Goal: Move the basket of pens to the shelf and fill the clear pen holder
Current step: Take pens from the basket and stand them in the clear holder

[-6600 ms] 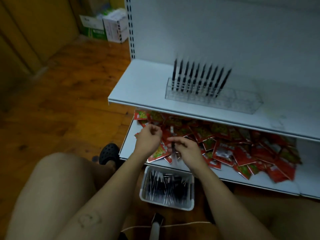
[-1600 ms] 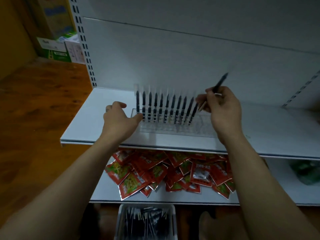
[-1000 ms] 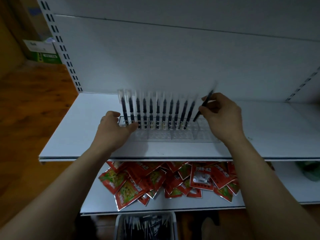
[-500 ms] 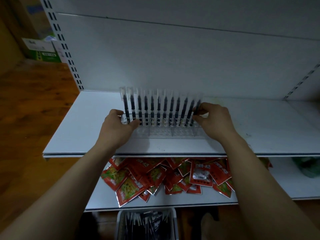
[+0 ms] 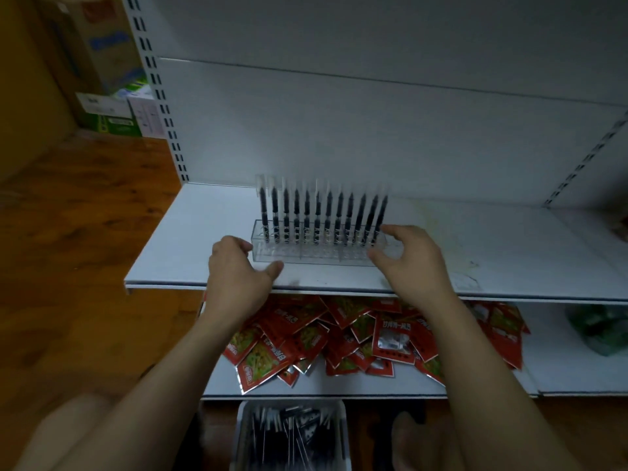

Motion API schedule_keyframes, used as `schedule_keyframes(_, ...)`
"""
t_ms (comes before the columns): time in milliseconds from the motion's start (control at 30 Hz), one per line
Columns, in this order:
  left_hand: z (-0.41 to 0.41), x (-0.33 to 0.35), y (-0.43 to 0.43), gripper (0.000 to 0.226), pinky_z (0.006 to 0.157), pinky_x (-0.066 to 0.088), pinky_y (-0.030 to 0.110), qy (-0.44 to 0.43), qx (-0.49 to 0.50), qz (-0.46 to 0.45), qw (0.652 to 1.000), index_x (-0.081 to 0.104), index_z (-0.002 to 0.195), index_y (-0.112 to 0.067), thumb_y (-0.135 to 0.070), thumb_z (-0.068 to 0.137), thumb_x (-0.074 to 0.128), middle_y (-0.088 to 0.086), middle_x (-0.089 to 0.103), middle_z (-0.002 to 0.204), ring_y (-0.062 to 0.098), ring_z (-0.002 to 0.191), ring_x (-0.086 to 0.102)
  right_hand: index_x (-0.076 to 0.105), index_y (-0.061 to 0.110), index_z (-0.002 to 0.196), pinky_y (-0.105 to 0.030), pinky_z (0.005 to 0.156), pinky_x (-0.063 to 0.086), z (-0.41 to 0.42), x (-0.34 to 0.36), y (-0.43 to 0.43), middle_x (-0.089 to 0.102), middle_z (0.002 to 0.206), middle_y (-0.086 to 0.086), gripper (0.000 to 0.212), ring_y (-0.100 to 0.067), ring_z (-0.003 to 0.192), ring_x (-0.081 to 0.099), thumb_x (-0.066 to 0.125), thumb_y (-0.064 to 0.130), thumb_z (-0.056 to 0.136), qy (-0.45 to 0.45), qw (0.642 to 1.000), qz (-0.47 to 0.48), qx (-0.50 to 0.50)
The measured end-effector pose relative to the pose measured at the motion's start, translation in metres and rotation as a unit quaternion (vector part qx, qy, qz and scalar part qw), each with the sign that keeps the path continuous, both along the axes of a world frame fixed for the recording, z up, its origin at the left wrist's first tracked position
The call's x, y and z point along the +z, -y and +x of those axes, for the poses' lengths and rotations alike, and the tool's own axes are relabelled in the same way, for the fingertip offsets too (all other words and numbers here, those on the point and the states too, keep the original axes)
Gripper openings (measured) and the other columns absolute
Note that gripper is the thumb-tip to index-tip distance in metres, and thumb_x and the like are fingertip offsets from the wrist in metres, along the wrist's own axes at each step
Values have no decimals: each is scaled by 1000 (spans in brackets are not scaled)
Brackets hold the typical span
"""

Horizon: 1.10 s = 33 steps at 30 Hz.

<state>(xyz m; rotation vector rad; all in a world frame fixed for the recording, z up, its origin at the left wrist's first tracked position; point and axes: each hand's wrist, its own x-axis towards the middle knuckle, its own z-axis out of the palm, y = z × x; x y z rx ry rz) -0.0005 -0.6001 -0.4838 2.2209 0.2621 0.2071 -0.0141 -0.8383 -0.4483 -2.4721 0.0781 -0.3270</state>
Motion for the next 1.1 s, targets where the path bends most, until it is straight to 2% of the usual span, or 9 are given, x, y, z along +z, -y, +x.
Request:
schedule_keyframes(133, -36, -19, 5, 44, 80, 52, 42, -5, -13, 14, 1000, 44, 99, -23, -40, 76, 77, 1, 50, 104, 21, 96, 54, 57, 16, 129, -30, 98, 42, -28, -7, -25, 58, 125, -2, 42, -17, 114, 54, 65, 29, 90, -33, 999, -3, 42)
schedule_keyframes(267, -65, -52, 3, 30, 68, 50, 36, -65, -98, 60, 991, 46, 86, -28, -38, 78, 73, -3, 59, 88, 19, 82, 59, 63, 22, 117, -34, 87, 53, -50, -32, -50, 65, 100, 6, 31, -11, 89, 61, 67, 31, 87, -158, 979, 0, 129)
schedule_keyframes(433, -82, -89, -8, 32, 71, 48, 31, -174, -191, 115, 959, 56, 103, -17, -37, 82, 70, -2, 61, 87, 23, 89, 63, 67, 18, 114, -30, 85, 50, -55, -87, -63, 68, 106, -1, 28, -18, 95, 63, 64, 31, 89, -302, 926, -84, 211)
schedule_keyframes(567, -93, -131, -14, 37, 73, 46, 28, -255, -180, 114, 943, 56, 112, -15, -33, 83, 70, 8, 67, 105, 26, 95, 63, 68, 11, 113, -33, 87, 50, -59, -140, -65, 65, 113, -9, 27, -26, 101, 60, 62, 28, 92, -389, 893, -84, 209)
schedule_keyframes(667, -107, -168, -14, 35, 77, 51, 29, -324, -175, 102, 924, 57, 108, -18, -35, 81, 70, 7, 67, 106, 21, 91, 64, 68, 6, 111, -36, 92, 51, -68, -191, -66, 65, 114, -14, 27, -29, 105, 60, 58, 22, 92, -433, 877, -81, 194)
schedule_keyframes(800, -124, -212, -10, 42, 84, 53, 30, -395, -186, 107, 893, 64, 107, -12, -40, 76, 68, 5, 69, 101, 23, 95, 65, 66, -8, 105, -32, 75, 46, -94, -257, -72, 63, 101, -24, 28, -28, 91, 59, 47, 8, 92, -520, 838, -41, 161)
schedule_keyframes(867, -126, -228, -9, 35, 82, 51, 27, -426, -183, 88, 882, 64, 106, -9, -31, 80, 70, 8, 70, 105, 23, 98, 65, 62, -11, 113, -30, 76, 43, -107, -285, -77, 60, 104, -26, 32, -26, 90, 56, 44, 5, 92, -567, 805, -42, 170)
schedule_keyframes(1000, -120, -261, -13, 29, 76, 50, 26, -461, -137, 31, 876, 65, 107, -9, -25, 83, 70, 8, 68, 107, 20, 93, 62, 62, -11, 112, -34, 79, 46, -113, -329, -88, 60, 109, -25, 31, -34, 104, 58, 42, 4, 92, -607, 771, -25, 192)
schedule_keyframes(1100, -119, -283, -14, 27, 69, 46, 27, -480, -89, -44, 872, 61, 107, -6, -19, 85, 70, 11, 66, 100, 18, 84, 57, 59, -2, 119, -27, 72, 39, -108, -354, -98, 58, 108, -17, 32, -24, 94, 53, 40, 9, 96, -623, 759, 8, 188)
